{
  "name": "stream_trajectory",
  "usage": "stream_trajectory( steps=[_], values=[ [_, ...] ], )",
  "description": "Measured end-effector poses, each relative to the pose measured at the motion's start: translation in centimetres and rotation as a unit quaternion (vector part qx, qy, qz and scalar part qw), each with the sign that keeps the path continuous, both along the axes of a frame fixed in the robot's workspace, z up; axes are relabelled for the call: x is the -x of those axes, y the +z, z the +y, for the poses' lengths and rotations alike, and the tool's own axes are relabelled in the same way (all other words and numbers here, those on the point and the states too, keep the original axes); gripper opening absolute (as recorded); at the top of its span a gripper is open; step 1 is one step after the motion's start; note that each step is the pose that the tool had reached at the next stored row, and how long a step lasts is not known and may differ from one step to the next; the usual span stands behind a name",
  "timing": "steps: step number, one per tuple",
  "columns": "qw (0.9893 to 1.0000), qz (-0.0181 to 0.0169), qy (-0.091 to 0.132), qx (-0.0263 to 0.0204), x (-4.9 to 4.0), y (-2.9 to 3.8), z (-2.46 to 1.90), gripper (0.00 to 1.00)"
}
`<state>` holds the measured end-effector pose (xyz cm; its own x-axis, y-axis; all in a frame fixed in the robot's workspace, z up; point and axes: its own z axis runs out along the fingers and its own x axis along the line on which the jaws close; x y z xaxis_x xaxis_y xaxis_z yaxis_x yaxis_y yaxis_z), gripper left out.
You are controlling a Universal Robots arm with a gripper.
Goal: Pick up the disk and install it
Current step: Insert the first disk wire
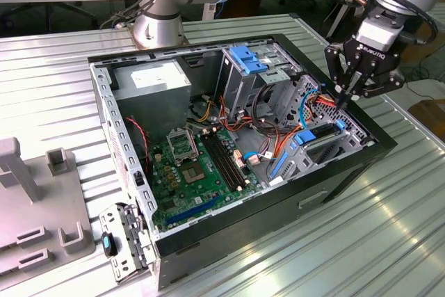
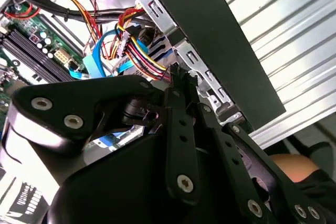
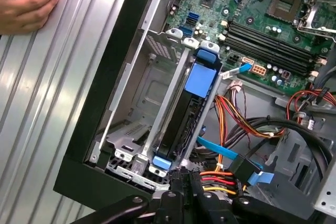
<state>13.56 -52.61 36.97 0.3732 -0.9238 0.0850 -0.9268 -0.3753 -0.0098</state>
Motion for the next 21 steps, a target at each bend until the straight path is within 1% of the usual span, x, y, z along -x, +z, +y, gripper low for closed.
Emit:
stream_trajectory(
  steps=[3,7,8,10,11,12,13,14,15,17,18,20,21],
  values=[
    [0.9999,0.0000,-0.012,0.0000,0.27,-0.06,0.00,0.16],
    [0.9998,0.0000,-0.021,0.0000,0.60,-0.13,0.00,0.16],
    [0.9996,0.0000,-0.030,0.0001,0.60,-0.15,0.00,0.16],
    [0.9982,0.0000,-0.059,0.0000,0.61,-0.24,0.00,0.16],
    [0.9978,0.0000,-0.066,0.0000,0.61,-0.26,0.00,0.16],
    [0.9969,0.0000,-0.078,0.0000,0.61,-0.33,0.00,0.16],
    [0.9964,0.0000,-0.085,0.0000,0.61,-0.37,0.00,0.16],
    [0.9955,0.0000,-0.095,0.0000,0.61,-0.43,0.00,0.16],
    [0.9943,0.0000,-0.107,0.0001,0.61,-0.53,-0.03,0.16],
    [0.9937,0.0000,-0.112,0.0001,0.61,-0.62,-0.14,0.16],
    [0.9931,0.0000,-0.117,0.0001,0.60,-0.68,-0.14,0.16],
    [0.9908,0.0000,-0.136,0.0001,0.60,-0.82,-0.15,0.16],
    [0.9899,0.0000,-0.142,0.0001,0.61,-0.86,-0.15,0.16]
  ],
)
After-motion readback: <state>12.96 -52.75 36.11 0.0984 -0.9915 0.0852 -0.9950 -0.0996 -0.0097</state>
